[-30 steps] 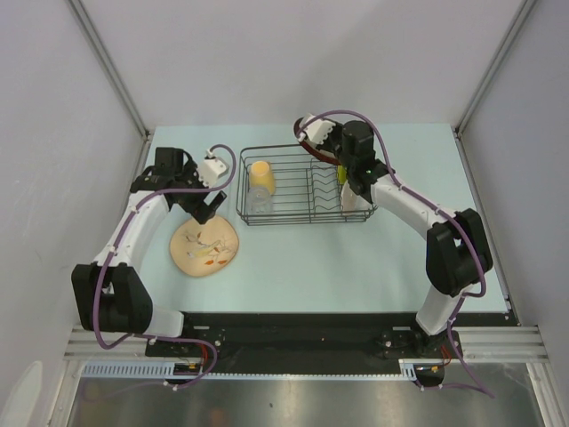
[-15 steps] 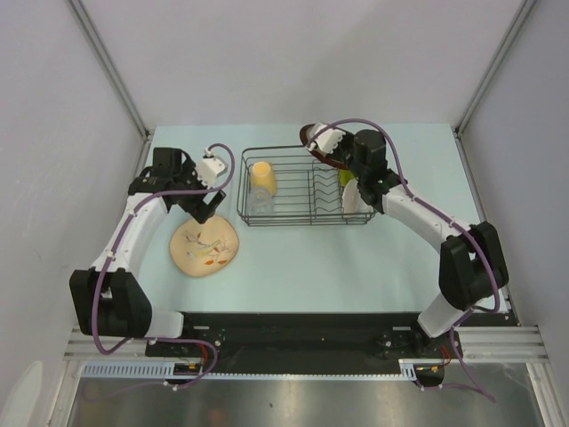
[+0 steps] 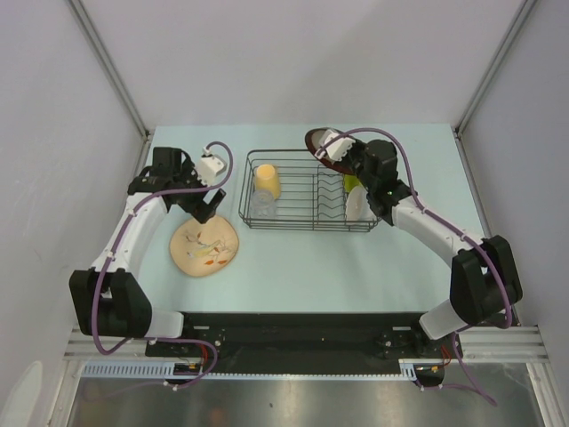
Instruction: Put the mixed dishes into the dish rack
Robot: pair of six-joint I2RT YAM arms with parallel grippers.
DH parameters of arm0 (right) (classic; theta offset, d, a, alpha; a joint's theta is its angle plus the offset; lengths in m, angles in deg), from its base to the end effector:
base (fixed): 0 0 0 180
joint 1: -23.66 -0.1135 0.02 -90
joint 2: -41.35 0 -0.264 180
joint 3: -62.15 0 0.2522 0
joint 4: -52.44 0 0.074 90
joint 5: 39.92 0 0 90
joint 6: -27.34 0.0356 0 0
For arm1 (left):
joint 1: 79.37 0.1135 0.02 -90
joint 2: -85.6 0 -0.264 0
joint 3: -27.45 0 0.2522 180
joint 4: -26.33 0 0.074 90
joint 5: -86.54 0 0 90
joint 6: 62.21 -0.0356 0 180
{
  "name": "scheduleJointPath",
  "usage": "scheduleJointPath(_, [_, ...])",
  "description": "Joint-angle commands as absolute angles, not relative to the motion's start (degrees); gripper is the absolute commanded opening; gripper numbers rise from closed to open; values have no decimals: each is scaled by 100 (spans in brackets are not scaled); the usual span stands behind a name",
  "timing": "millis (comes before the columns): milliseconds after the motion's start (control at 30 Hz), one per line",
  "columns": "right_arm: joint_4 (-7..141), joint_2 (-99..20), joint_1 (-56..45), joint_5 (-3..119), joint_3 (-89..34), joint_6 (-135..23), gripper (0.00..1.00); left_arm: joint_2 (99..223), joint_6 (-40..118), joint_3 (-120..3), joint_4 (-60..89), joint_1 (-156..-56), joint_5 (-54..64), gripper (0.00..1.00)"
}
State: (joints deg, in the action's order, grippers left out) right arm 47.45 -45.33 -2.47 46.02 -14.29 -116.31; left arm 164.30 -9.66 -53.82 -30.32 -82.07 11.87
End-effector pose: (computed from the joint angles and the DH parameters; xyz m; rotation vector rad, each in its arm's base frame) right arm 0.3261 0.1571 0.3222 -1.0349 1.3227 -0.4220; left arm 0.2830 -0.0228 0.2960 0.9476 2.2796 -0.0780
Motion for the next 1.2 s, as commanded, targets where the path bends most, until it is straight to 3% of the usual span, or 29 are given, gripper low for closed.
scheduleJointPath(0, [4448,-4153,-297,4954,-1437,-12065,0,16365,-807,-5619,-3058,-8157,1376,100])
scheduleJointPath(167, [4536,-4206,-227,5411,-1445,-12629,0,16487,-676,-5759,-3084,-8183,1543,100])
scheduleJointPath(567, [5003,-3934,-69,5825,-1454,-12277,0,17603,274,-6752,-3111,-9115,2000,100])
scheduleJointPath(1167, [4924,-4293,-34,6149,-1454,-12269,0,17376,222,-6374,-2917,-9150,1824,100])
